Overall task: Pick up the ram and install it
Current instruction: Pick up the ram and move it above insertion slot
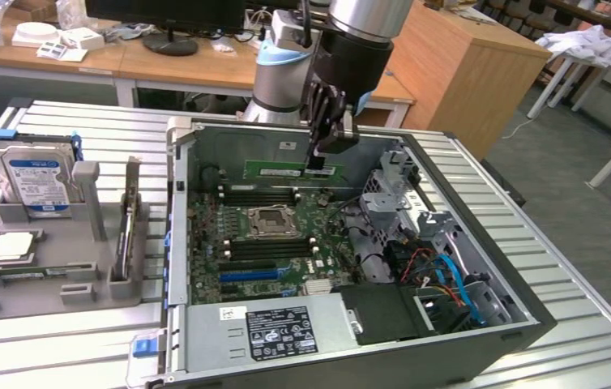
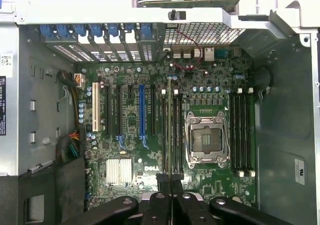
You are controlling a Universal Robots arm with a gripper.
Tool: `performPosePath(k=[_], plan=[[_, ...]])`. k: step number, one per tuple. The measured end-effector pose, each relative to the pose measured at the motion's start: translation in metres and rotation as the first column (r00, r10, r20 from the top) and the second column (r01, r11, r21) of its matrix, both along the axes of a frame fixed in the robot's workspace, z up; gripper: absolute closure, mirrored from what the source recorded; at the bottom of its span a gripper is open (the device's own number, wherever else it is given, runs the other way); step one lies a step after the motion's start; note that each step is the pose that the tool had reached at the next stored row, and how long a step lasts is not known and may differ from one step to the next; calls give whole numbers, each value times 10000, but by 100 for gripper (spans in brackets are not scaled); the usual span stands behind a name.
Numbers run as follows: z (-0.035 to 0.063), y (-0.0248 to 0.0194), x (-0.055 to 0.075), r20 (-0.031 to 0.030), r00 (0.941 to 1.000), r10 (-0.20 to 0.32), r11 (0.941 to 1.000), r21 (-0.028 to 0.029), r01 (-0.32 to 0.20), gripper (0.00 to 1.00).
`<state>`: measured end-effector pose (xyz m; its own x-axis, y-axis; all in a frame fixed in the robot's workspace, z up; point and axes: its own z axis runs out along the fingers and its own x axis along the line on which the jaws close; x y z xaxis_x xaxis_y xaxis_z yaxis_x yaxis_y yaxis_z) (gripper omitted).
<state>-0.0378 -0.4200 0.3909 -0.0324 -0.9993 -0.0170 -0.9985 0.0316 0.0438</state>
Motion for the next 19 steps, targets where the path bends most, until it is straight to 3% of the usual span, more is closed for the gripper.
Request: performPosePath(k=[19], plan=[[-151, 0, 0, 0, 10000, 0, 10000, -1, 0, 88]])
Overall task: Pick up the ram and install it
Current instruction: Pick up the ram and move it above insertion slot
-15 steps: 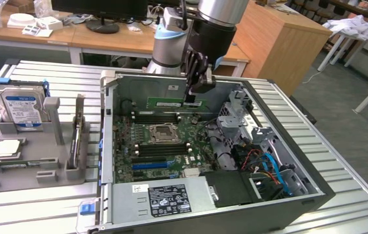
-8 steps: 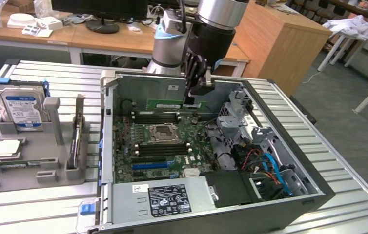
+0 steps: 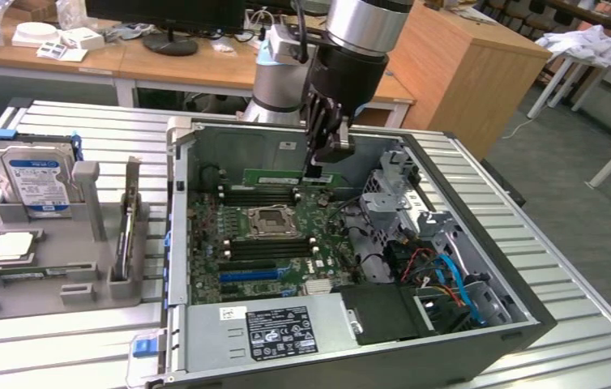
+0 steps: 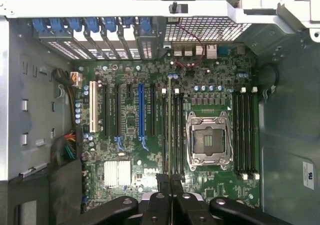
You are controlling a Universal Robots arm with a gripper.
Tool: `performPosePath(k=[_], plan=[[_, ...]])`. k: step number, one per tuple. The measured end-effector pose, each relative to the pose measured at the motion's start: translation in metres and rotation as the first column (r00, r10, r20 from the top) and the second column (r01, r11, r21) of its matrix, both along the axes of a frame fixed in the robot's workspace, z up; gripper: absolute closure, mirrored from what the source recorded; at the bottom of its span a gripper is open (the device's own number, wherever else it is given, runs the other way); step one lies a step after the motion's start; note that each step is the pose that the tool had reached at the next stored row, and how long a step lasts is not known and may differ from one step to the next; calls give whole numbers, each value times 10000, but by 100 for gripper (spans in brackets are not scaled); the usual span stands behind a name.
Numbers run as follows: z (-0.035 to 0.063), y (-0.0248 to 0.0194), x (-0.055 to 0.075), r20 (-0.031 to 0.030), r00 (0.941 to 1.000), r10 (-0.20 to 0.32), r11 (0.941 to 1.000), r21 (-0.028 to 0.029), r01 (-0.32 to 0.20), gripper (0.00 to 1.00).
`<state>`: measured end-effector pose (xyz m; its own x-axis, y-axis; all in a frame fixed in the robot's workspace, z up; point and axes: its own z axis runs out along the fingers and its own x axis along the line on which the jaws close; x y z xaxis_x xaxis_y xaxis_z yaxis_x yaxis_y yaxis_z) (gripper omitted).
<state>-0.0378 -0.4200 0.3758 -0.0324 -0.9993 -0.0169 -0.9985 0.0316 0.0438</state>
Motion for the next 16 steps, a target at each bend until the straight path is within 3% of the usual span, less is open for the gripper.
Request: performPosePath(k=[6, 16], plan=[[-6, 0, 0, 0, 10000, 0, 10000, 1, 0, 88], [-19, 60, 0, 2, 10000, 0, 10000, 1, 0, 88]])
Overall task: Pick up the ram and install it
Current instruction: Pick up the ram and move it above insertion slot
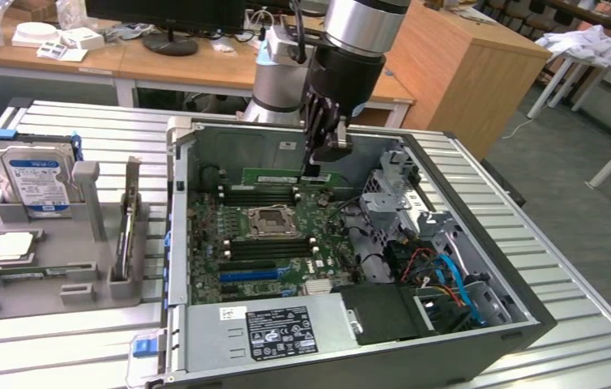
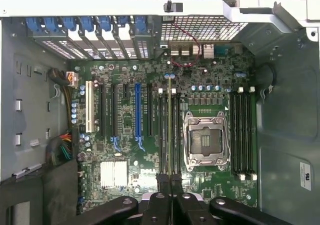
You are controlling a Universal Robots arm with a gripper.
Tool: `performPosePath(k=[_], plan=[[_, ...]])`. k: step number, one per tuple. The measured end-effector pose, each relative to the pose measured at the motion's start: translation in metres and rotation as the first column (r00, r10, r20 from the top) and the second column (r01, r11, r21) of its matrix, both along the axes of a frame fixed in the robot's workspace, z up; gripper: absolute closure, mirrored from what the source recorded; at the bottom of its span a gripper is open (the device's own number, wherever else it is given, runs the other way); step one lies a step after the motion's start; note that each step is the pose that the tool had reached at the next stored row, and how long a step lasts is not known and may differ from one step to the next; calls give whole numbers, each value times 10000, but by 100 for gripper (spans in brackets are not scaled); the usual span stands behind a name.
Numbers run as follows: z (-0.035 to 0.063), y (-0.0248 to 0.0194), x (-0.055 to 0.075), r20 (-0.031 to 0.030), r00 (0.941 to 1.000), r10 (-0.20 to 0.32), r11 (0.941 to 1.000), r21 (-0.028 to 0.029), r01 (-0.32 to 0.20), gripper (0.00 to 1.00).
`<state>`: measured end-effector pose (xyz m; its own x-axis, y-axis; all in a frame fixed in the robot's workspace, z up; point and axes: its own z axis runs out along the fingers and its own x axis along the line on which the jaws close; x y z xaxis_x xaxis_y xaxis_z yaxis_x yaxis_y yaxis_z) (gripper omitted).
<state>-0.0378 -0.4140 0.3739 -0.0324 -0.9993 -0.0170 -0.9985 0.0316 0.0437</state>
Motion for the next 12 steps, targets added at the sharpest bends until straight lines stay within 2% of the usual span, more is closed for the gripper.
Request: performPosePath(k=[12], plan=[[-2, 7, 24, -1, 10000, -1, 10000, 0, 1, 88]])
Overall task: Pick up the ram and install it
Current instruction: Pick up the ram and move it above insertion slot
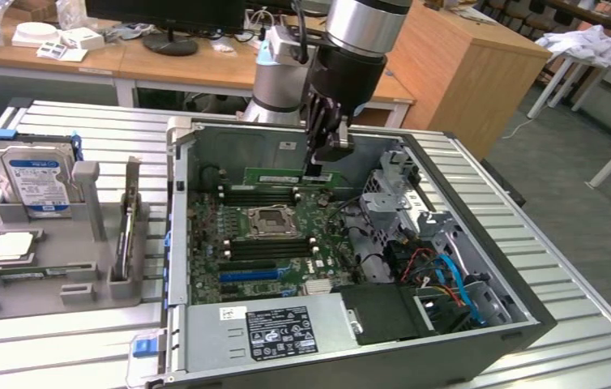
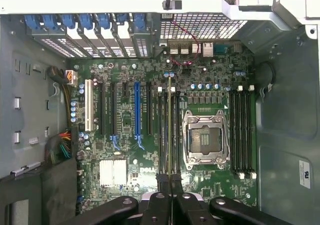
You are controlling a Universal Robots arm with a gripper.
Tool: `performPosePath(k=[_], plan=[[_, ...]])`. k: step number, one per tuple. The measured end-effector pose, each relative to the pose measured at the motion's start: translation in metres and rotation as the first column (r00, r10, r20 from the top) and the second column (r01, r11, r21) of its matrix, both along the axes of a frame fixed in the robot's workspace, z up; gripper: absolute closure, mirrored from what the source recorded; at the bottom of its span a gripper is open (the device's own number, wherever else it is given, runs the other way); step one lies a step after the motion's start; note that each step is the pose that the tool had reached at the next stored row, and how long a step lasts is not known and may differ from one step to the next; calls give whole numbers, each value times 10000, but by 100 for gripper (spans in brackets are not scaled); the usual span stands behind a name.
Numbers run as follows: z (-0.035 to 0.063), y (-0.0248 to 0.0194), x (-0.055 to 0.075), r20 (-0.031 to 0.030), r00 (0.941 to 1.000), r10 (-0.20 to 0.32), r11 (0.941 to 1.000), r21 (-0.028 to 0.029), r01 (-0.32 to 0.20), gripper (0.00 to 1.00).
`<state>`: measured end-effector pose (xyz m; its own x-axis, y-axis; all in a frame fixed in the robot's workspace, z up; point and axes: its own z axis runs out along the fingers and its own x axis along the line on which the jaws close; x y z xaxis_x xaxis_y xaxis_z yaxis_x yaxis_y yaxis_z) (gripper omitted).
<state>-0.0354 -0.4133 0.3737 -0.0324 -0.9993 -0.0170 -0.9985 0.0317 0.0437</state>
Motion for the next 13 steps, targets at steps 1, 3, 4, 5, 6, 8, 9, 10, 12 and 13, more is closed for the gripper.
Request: performPosePath(k=[1, 3, 4, 5, 6, 8, 9, 10, 12, 13], plan=[[0, 0, 0, 0, 10000, 0, 10000, 0, 0, 88], [-1, 0, 0, 0, 10000, 0, 10000, 1, 0, 88], [-3, 1, 0, 1, 10000, 0, 10000, 1, 0, 88], [-7, 1, 1, 1, 10000, 0, 10000, 1, 0, 88], [-12, 1, 1, 0, 10000, 1, 10000, 0, -1, 88], [-27, 0, 0, 0, 10000, 0, 10000, 1, 0, 88], [-35, 0, 0, 0, 10000, 0, 10000, 0, 0, 88], [-44, 0, 0, 1, 10000, 0, 10000, -1, 0, 88], [-63, 0, 0, 1, 10000, 1, 10000, 0, -1, 88], [-73, 0, 0, 1, 10000, 1, 10000, 2, -1, 88]])
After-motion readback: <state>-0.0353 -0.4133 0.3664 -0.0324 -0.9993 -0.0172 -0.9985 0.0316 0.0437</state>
